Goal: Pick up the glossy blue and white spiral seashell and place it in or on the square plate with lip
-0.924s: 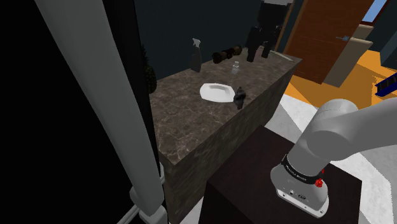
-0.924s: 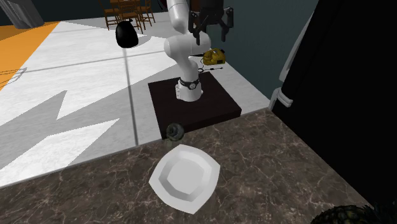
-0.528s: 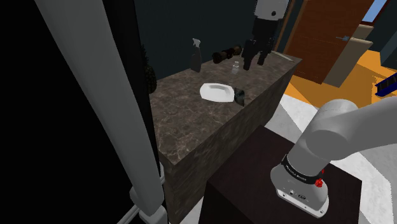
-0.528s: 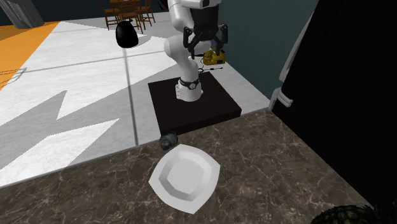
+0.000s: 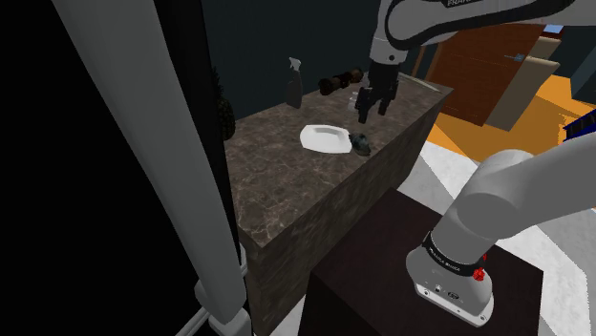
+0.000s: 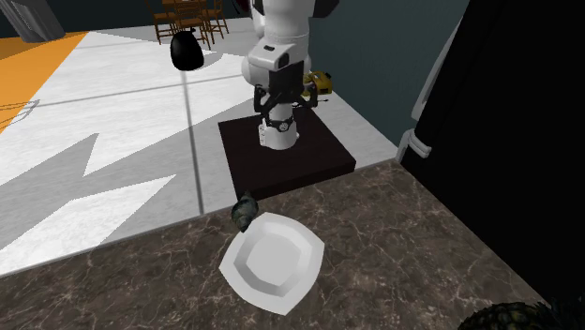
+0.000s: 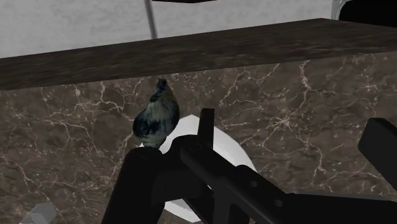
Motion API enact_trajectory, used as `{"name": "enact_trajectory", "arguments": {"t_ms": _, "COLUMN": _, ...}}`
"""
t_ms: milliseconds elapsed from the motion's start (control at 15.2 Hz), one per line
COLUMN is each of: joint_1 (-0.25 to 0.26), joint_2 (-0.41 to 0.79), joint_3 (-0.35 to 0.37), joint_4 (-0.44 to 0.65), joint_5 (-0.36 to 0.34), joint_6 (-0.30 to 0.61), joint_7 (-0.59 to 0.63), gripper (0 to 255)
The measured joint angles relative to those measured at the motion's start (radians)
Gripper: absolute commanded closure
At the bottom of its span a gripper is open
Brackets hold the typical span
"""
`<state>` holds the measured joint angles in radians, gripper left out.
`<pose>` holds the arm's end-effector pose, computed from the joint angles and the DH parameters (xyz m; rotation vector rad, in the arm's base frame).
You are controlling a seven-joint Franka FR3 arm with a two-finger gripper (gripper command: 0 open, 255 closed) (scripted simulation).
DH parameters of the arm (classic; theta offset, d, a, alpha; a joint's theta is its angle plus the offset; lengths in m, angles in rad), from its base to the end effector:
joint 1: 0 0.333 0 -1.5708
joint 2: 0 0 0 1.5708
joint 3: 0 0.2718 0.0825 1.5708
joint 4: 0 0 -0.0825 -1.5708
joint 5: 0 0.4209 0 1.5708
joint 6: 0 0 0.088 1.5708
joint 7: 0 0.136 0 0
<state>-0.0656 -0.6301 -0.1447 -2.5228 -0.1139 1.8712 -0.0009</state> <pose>0.4073 -0.0936 0.4057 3.1121 -0.2271 -0.0421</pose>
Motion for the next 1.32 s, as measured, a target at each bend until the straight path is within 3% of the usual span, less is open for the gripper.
{"name": "enact_trajectory", "arguments": {"t_ms": 792, "joint_1": -0.067, "joint_2": 0.359, "joint_3": -0.117, "joint_4": -0.020, "joint_5": -0.097, "joint_6": 0.376, "joint_7": -0.072, "gripper": 0}}
{"name": "enact_trajectory", "arguments": {"t_ms": 1320, "joint_1": -0.074, "joint_2": 0.462, "joint_3": -0.137, "joint_4": -0.050, "joint_5": -0.100, "joint_6": 0.511, "joint_7": -0.080, "gripper": 0}}
